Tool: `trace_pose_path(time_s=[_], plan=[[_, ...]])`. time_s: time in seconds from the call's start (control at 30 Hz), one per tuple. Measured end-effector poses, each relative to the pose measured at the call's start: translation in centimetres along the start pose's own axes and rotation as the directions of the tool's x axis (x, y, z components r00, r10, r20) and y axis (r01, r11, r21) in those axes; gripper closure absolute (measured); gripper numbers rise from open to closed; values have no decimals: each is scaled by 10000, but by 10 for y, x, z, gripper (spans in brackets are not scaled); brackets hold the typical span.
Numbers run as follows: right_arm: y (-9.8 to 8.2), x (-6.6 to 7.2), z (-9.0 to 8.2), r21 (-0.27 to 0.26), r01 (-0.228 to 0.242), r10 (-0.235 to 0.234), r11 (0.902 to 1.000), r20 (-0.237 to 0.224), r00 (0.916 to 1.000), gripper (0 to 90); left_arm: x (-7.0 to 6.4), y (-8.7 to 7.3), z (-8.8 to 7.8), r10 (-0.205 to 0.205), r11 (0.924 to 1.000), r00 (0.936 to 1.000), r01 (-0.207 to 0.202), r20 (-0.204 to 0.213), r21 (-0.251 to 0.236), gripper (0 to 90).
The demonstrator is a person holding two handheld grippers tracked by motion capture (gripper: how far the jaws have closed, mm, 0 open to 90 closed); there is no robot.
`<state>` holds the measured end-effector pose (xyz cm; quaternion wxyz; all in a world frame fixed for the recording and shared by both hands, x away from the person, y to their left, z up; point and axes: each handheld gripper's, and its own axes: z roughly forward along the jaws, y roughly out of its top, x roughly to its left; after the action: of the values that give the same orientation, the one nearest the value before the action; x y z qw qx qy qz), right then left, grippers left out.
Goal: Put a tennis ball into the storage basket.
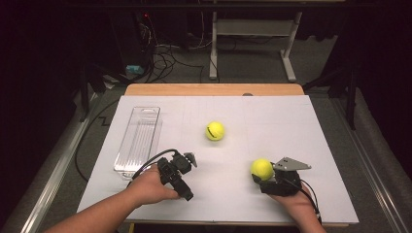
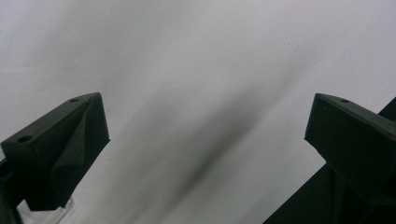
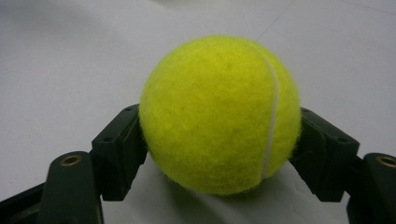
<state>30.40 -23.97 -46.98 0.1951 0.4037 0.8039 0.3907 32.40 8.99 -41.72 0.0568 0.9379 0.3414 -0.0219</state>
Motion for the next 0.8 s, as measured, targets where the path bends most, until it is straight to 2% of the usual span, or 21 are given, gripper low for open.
trace_pose_path(time_s=[0.27,0.5,0.6,0.8], plan=[[1,2,0,-70,207,-206,9998,87,9997,276,-3,3,-2,31,10000,10000,-31,84,-28,6],[5,0,-6,-609,161,-153,9980,134,9998,279,-2,3,-8,95,9999,9993,-91,356,-133,6],[8,1,-8,-833,203,-188,9963,182,9997,279,0,2,-11,7,9997,9994,2,344,-262,6],[14,13,-7,-1141,519,-522,9921,5,9986,279,-2,-2,-16,-64,9991,9995,77,313,-409,6]])
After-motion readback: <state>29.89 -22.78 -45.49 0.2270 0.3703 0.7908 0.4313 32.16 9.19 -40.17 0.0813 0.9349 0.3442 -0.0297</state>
